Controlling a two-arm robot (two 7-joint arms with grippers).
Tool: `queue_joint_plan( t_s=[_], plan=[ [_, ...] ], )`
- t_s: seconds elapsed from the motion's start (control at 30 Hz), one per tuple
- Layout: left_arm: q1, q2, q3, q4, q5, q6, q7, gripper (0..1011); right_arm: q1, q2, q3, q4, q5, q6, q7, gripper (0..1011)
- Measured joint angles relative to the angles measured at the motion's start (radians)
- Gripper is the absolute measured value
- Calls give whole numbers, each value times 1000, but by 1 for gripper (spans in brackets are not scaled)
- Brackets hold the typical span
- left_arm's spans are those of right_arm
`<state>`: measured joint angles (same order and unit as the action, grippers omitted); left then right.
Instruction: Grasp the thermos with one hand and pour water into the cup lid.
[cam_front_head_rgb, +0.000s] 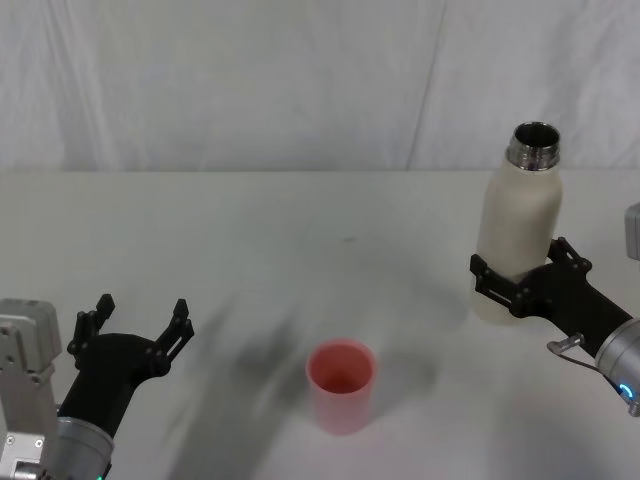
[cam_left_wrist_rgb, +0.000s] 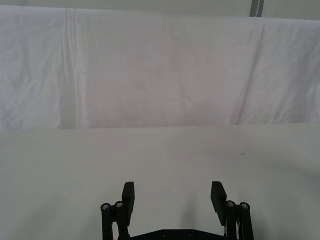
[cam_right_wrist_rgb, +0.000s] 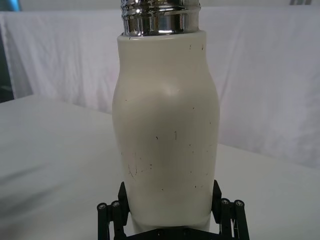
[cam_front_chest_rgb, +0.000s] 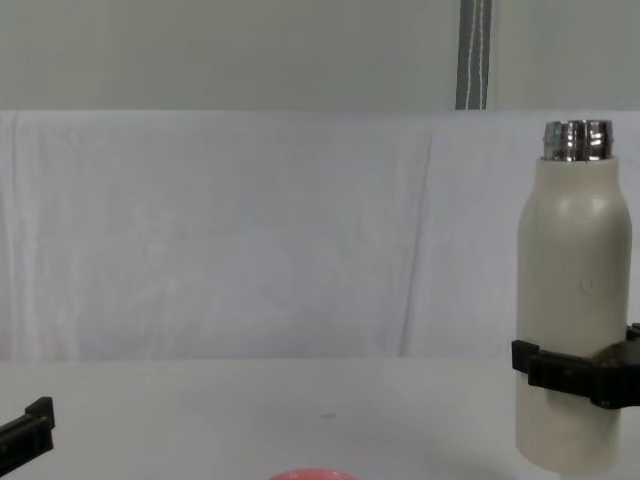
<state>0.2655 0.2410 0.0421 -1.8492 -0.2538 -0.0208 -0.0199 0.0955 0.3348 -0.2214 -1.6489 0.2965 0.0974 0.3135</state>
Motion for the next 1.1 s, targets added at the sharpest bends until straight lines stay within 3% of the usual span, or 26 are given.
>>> queue_joint_plan(
  t_s=[0.37, 1.1],
  plan=[
    [0, 0, 0, 0, 0, 0, 0, 1001, 40, -38, -5, 80, -11, -52, -35, 951],
    [0, 0, 0, 0, 0, 0, 0, 1001, 143, -91, -25, 227, -10, -71, -35, 951]
  ],
)
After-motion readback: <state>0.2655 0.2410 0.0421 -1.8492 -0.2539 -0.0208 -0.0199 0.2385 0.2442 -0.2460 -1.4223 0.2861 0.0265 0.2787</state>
